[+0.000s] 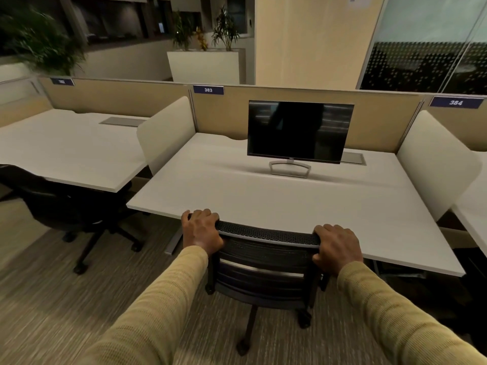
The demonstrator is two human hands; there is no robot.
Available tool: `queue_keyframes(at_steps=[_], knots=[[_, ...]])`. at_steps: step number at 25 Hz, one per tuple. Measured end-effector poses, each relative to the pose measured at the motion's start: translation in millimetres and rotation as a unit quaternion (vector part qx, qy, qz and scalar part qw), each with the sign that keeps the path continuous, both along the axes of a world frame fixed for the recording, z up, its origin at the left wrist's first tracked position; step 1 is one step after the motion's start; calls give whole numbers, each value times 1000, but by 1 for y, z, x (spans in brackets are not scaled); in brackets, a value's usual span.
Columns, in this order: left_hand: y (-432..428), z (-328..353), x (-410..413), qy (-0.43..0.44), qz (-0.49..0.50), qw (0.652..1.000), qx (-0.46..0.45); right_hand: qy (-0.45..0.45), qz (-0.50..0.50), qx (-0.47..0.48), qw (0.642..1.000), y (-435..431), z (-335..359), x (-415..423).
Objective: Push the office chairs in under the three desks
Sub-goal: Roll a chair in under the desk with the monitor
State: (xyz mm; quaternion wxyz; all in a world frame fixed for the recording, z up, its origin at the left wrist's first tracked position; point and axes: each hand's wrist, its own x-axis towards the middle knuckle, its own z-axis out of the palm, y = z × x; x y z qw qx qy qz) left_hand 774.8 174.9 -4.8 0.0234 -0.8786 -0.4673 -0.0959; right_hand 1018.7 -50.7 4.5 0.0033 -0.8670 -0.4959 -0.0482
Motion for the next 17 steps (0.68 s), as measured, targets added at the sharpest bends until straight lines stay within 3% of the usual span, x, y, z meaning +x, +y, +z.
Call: queue_keyframes(at_steps=[12,17], knots=[[36,4,48,33,-36,998,-35,5,-40,10,999,28,-5,33],[46,-4,48,9,-40,999,-4,18,-48,15,999,34,-10,36]])
